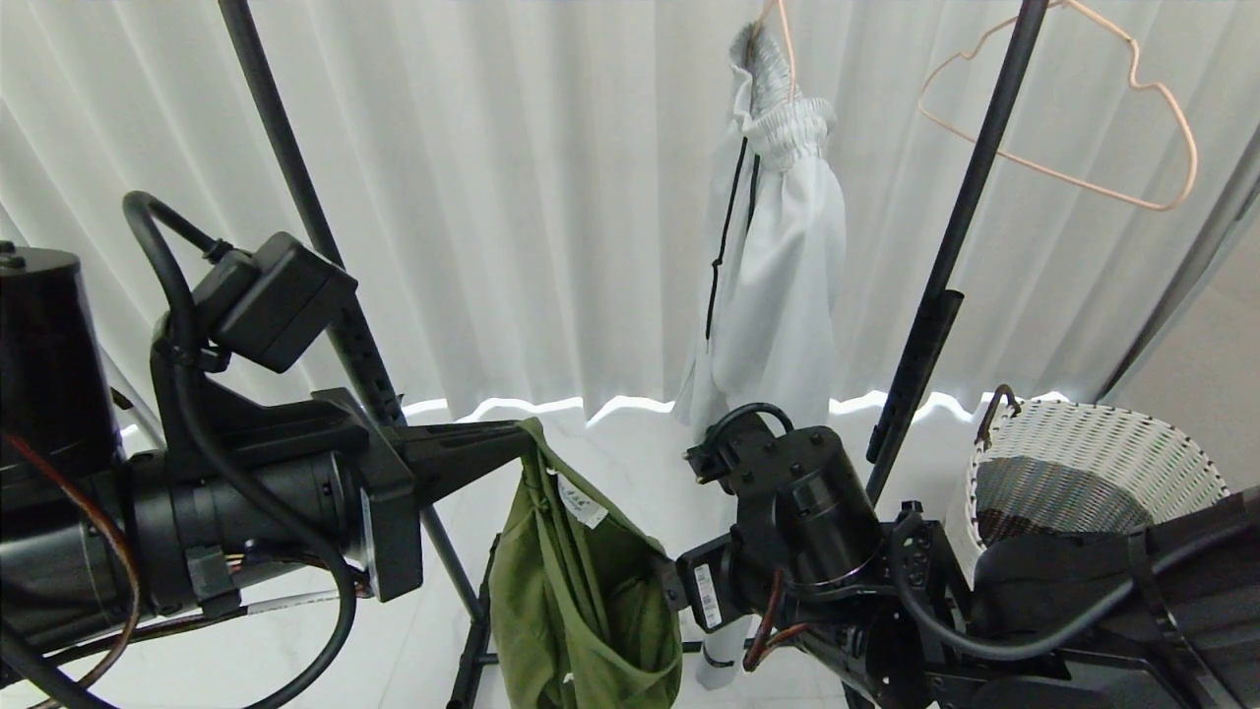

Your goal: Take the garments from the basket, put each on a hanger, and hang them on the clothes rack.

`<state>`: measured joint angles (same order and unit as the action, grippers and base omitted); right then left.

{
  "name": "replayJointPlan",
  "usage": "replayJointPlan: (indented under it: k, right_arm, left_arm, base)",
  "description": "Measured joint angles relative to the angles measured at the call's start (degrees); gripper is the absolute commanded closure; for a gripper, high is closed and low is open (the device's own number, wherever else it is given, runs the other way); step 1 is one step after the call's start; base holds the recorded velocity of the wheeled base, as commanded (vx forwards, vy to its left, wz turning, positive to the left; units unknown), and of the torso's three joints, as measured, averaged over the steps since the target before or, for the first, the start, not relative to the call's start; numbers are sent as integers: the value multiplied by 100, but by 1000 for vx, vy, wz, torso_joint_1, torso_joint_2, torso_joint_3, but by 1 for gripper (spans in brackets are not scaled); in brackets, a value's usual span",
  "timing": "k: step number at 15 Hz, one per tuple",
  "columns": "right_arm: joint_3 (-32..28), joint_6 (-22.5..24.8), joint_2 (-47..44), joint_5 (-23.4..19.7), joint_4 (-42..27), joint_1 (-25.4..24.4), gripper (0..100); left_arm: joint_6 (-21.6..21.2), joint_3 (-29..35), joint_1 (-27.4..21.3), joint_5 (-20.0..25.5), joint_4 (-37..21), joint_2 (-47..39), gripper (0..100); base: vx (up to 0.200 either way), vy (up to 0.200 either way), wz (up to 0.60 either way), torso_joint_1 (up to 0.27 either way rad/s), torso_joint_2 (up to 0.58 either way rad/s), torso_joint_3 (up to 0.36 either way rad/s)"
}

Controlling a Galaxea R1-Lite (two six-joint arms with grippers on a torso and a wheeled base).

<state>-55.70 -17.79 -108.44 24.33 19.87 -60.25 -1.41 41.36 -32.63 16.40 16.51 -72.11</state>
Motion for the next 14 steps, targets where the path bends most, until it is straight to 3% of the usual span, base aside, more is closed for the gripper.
replayJointPlan:
  k: [1, 7, 10, 14]
  right_arm:
    - [5, 2, 2, -6, 2, -2, 100]
    - [-2, 9, 15, -2, -13, -23, 100]
    - [22, -13, 306, 0, -411, 29, 100]
    - [-50, -30, 1235, -4, -951, 232, 100]
  left_arm:
    - [0, -7, -24, 2, 0, 6, 100]
    - [2, -29, -93, -1, 0, 28, 100]
    - [-15, -167, -85, -11, -59, 67, 100]
    - [-20, -193, -74, -12, -775, 254, 100]
  base:
    - [0, 0, 0, 0, 0, 0]
    - [0, 0, 0, 0, 0, 0]
    - [0, 0, 0, 0, 0, 0]
    - [0, 0, 0, 0, 0, 0]
